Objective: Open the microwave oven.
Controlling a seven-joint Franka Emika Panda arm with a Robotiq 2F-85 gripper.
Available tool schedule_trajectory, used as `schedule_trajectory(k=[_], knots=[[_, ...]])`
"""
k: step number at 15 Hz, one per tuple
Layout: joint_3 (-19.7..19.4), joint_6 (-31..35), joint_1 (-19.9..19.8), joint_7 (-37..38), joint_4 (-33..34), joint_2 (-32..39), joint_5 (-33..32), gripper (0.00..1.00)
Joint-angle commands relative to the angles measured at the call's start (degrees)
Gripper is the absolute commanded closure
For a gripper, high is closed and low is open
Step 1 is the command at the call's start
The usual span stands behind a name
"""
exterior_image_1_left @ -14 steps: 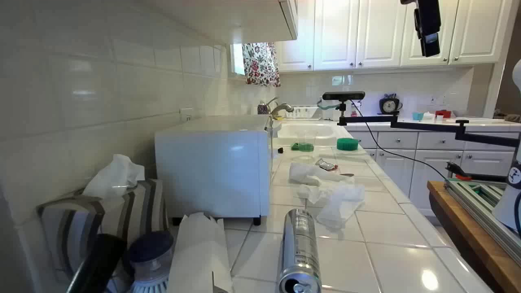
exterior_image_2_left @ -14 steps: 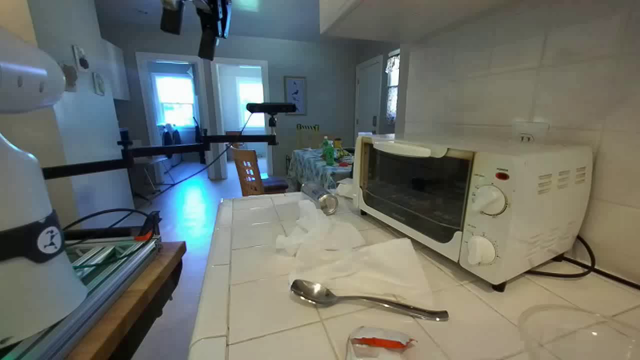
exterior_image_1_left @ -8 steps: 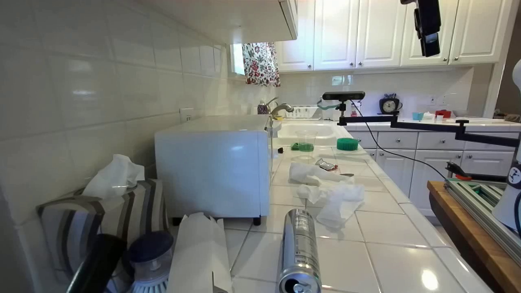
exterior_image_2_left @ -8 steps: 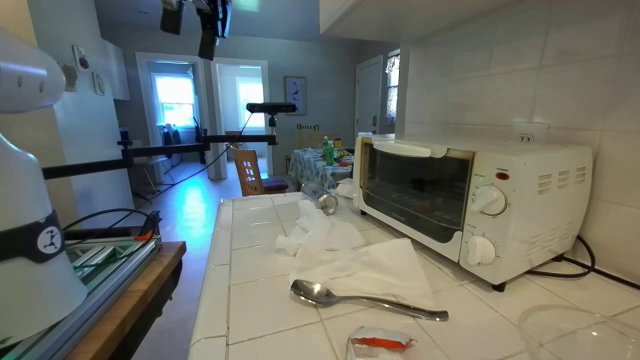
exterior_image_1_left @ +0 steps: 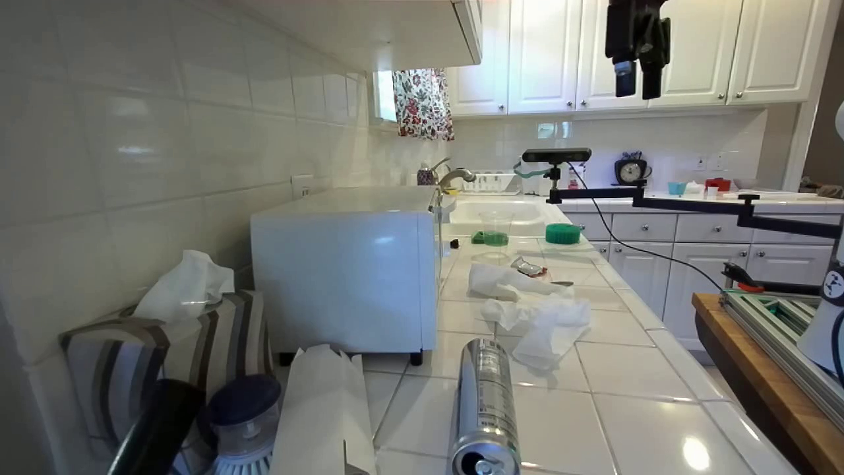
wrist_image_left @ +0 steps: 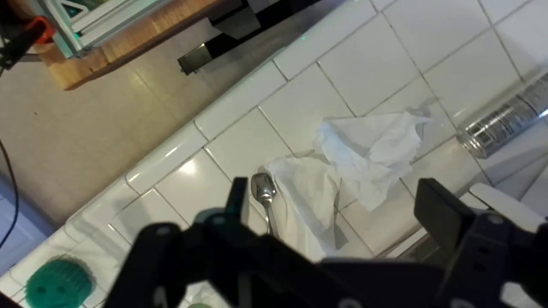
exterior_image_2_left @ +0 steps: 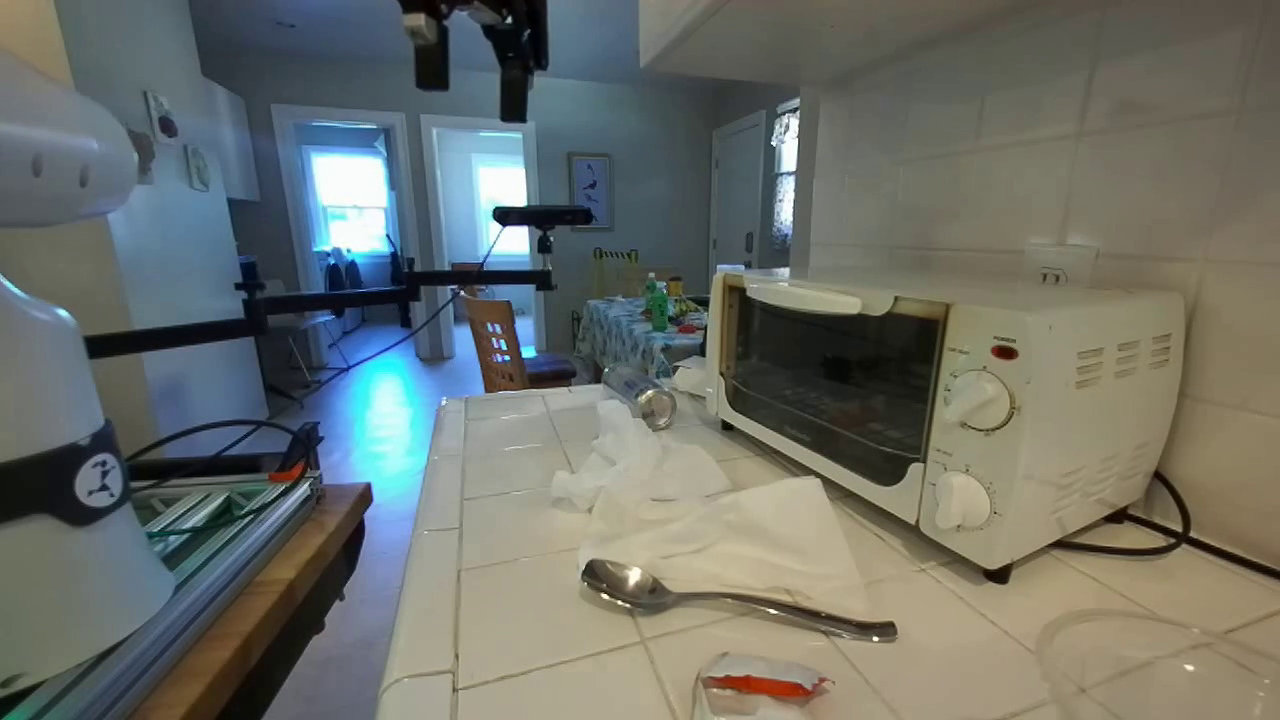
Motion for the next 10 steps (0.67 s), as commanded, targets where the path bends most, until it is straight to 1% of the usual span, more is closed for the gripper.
schedule_trajectory(k=[1, 4, 8, 10], knots=[[0.37, 6.29, -2.36, 7.10, -1.73, 0.40, 3.89, 0.00], [0.18, 14.36, -3.08, 12.04, -4.59, 0.63, 6.47, 0.00], [0.81, 27.29, -2.74, 18.39, -9.26, 0.37, 9.88, 0.00], [1.35, 33.71, -2.81, 20.91, -10.61, 0.75, 10.40, 0.00]])
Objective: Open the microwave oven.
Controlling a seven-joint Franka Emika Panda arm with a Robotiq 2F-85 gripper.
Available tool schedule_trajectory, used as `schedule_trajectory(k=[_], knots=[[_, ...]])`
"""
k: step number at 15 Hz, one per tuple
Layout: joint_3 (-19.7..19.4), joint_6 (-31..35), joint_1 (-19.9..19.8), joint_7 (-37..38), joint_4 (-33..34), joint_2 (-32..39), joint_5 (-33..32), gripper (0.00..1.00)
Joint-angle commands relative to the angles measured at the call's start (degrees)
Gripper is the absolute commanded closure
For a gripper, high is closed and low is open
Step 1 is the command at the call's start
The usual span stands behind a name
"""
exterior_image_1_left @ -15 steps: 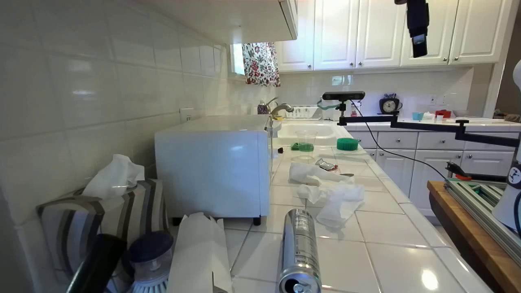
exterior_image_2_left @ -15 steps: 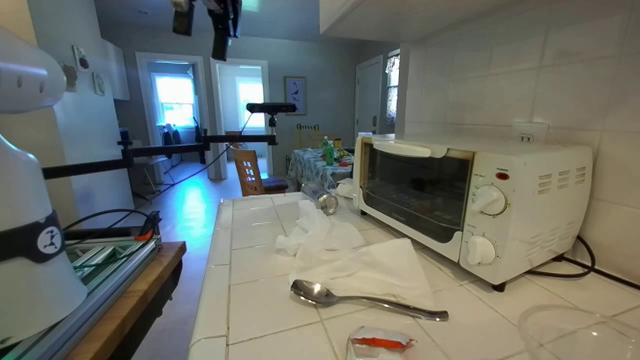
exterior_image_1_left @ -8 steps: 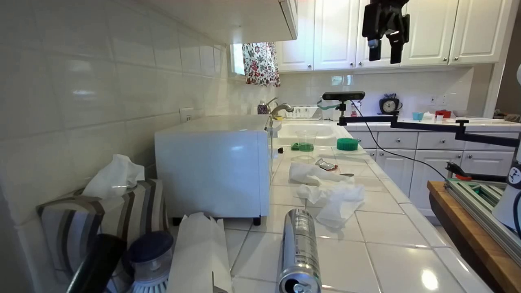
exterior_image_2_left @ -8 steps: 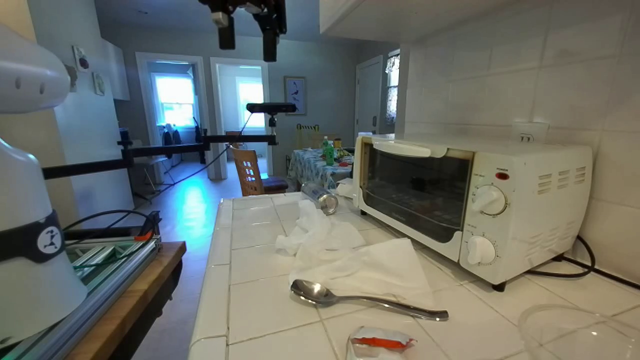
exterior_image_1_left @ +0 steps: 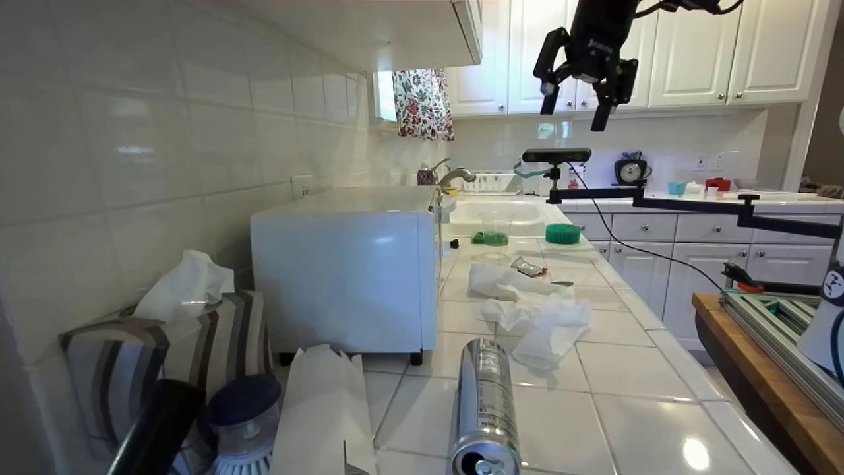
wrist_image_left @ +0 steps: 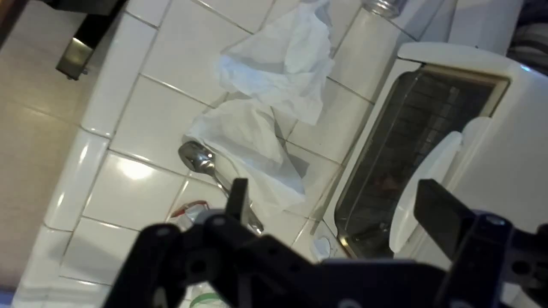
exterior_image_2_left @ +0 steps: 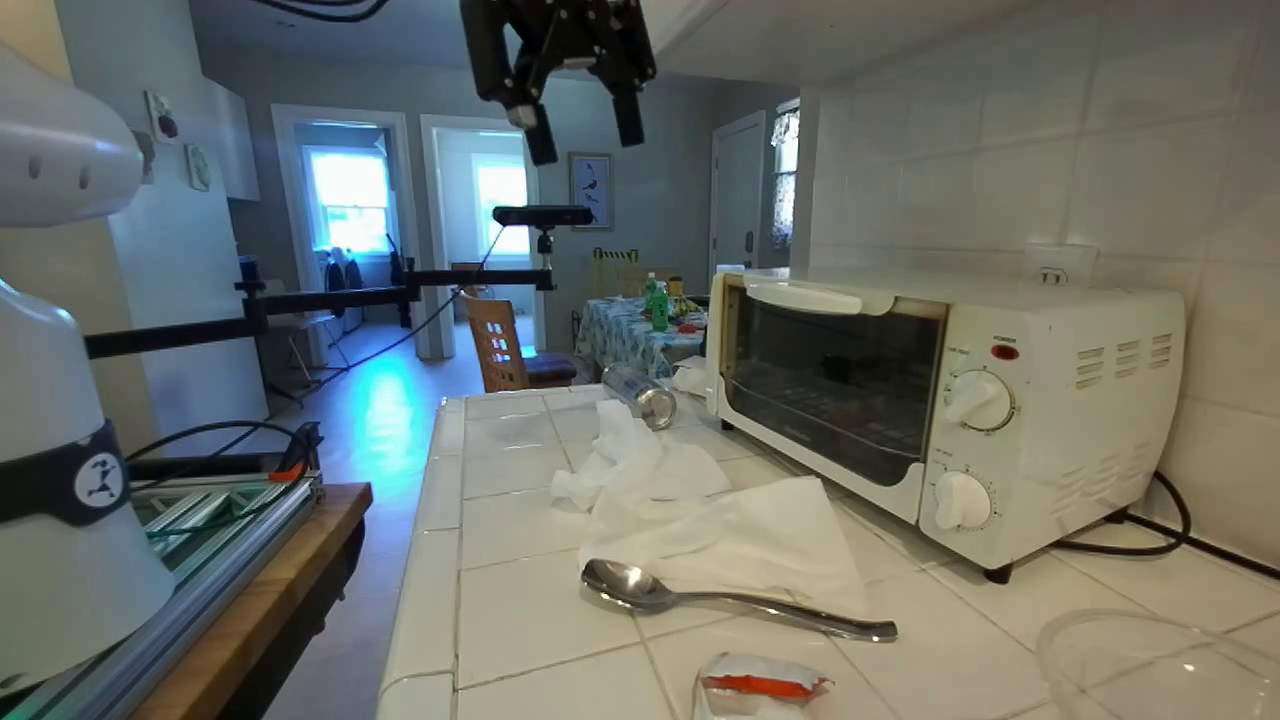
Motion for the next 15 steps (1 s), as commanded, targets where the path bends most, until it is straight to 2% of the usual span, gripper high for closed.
schedule_trajectory(k=[1, 4, 5, 11, 15], knots=[[0.94, 10.03, -0.31, 4.99, -2.78, -0.25, 1.68, 0.00], [0.79, 15.44, -0.22, 6.69, -3.79, 0.81, 0.84, 0.00], [-0.28, 14.15, 0.98, 5.48, -3.59, 1.21, 1.51, 0.00], [0.07, 13.13, 0.49, 5.45, -3.13, 1.20, 0.00, 0.00], [0.15, 15.76, -1.16, 7.04, -3.54, 3.51, 0.02, 0.00]])
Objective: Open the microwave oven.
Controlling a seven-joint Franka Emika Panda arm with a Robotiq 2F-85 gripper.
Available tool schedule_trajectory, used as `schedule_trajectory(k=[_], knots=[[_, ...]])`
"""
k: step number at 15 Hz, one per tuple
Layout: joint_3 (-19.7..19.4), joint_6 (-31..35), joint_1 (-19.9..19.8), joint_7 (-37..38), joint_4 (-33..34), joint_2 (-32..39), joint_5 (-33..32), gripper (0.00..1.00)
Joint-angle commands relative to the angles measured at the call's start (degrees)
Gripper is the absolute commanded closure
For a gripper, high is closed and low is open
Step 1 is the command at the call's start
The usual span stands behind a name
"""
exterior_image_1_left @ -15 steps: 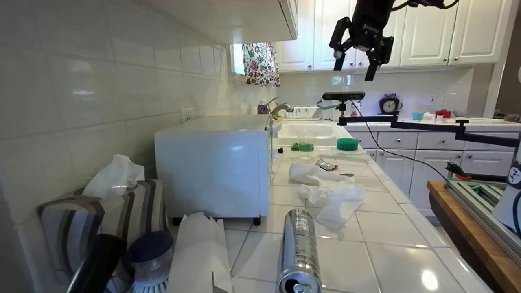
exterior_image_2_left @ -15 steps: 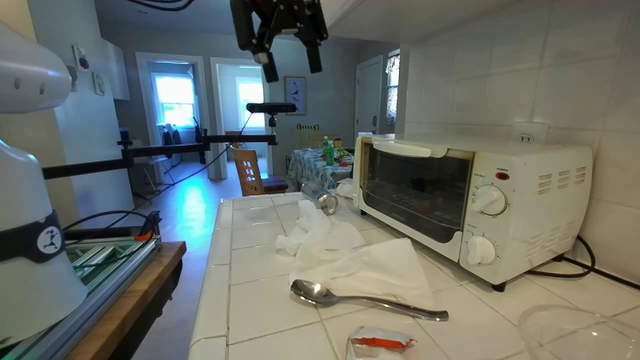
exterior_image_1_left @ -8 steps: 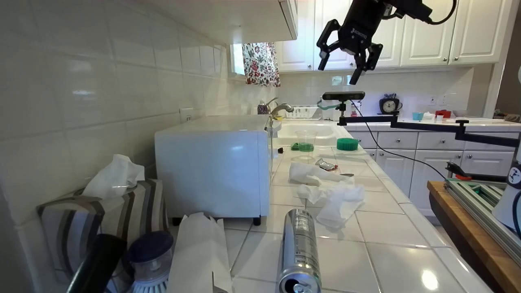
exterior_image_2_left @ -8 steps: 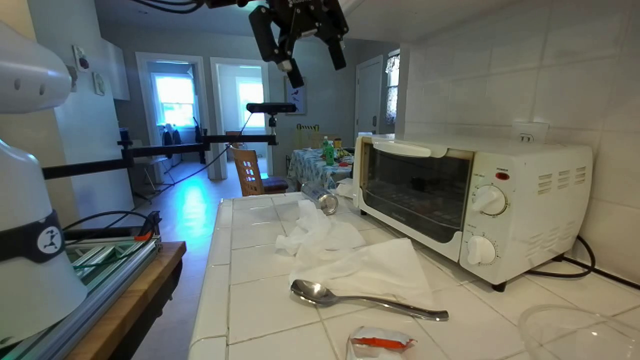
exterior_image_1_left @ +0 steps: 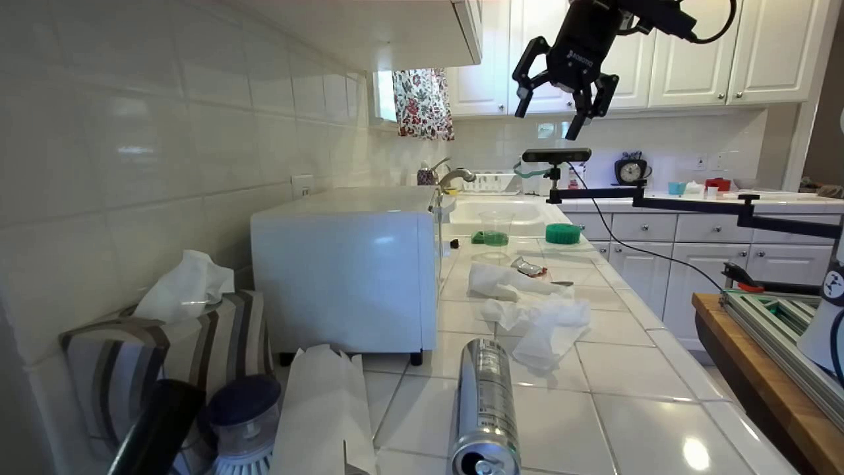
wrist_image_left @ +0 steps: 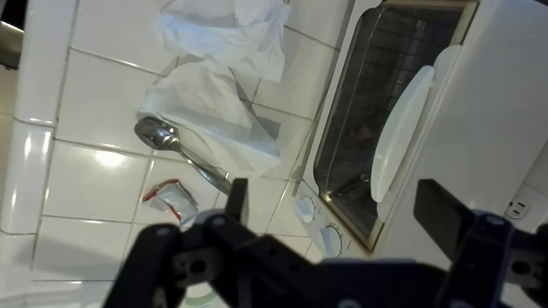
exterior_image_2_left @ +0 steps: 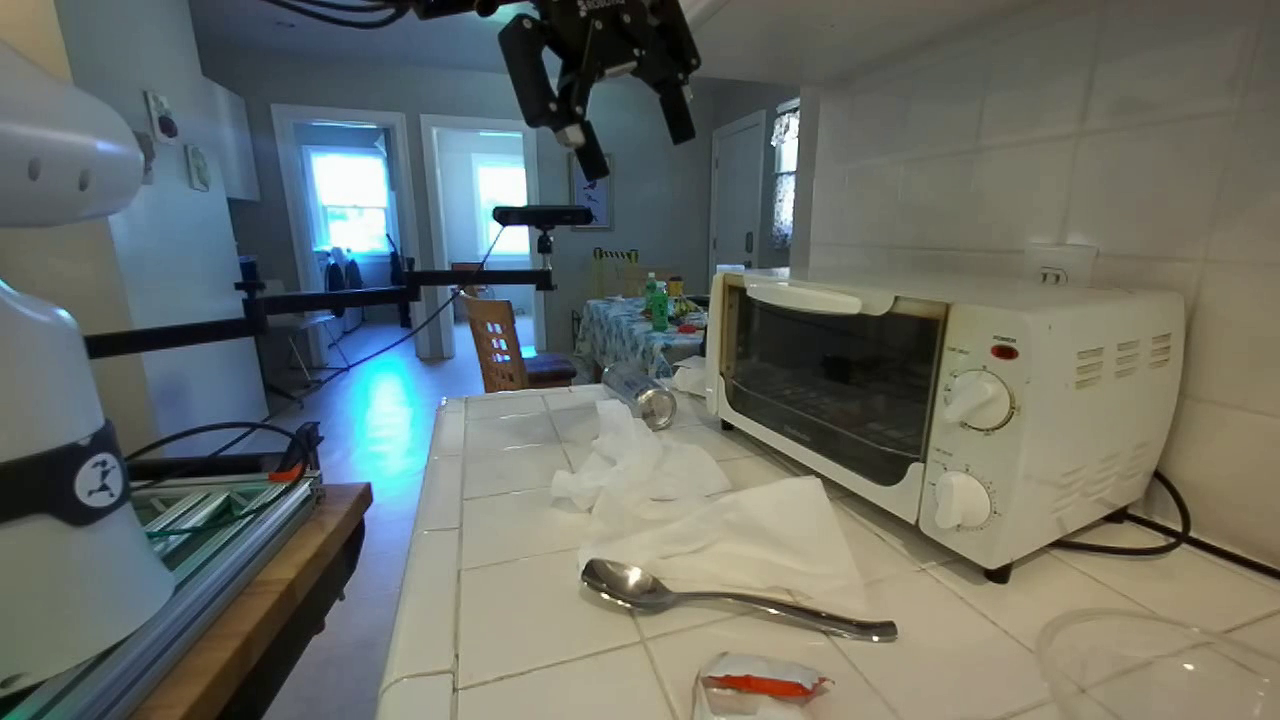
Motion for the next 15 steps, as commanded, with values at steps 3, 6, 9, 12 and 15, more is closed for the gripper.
schedule_trajectory(k=[3, 6, 9, 12, 15], knots=[[-1.03, 3.67, -0.36, 2.02, -0.10, 4.54, 0.78, 0.00], [-1.32, 6.19, 0.24, 2.63, 0.18, 7.53, 1.43, 0.00], [-1.80, 8.05, 1.53, 3.12, 0.73, 10.48, 2.78, 0.00], [-2.44, 9.45, 3.44, 2.67, 1.42, 12.90, 5.49, 0.00], [-3.19, 10.88, 5.37, 2.21, 2.63, 15.08, 8.47, 0.00]])
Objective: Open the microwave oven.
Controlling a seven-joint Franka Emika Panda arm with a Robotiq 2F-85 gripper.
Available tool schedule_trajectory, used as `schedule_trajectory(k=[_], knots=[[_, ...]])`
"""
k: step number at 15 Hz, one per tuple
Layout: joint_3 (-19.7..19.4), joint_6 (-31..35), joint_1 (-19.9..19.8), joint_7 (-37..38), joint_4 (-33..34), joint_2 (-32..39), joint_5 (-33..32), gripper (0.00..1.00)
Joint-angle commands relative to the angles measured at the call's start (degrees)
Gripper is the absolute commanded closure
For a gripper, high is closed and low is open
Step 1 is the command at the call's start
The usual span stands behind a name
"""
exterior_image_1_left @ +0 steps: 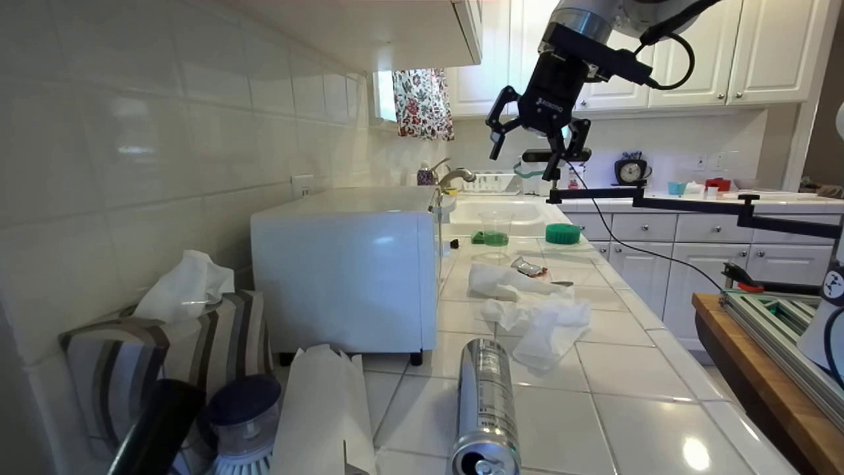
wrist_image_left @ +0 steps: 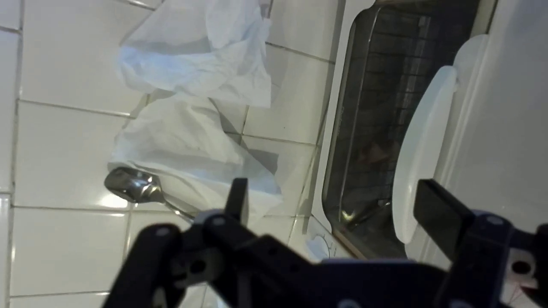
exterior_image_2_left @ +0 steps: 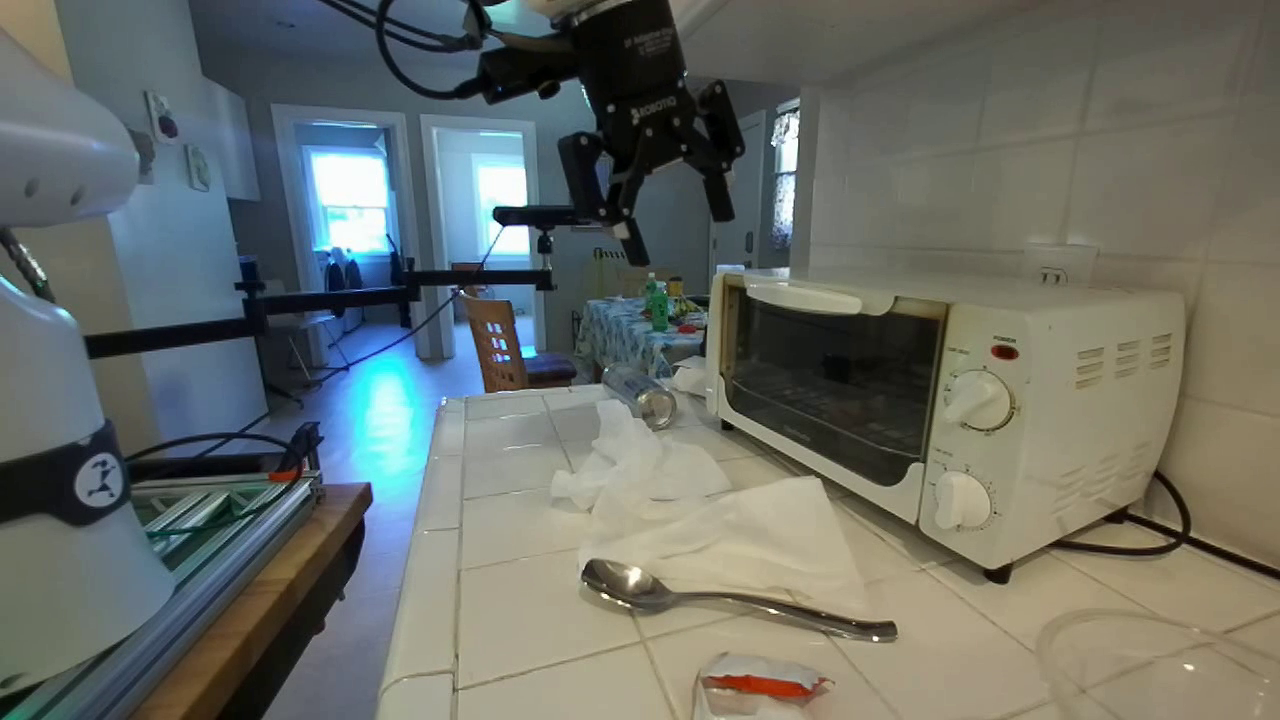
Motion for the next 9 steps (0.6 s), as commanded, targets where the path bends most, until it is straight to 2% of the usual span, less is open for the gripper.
schedule_trajectory(k=[1, 4, 9], knots=[[-2.19, 1.49, 2.99, -0.66, 2.30, 3.20, 4.28, 0.00], [-2.77, 2.53, 3.88, -0.81, 3.69, 5.35, 6.06, 0.00], [-2.79, 4.12, 3.08, -0.11, 5.63, 10.01, 4.60, 0.00]])
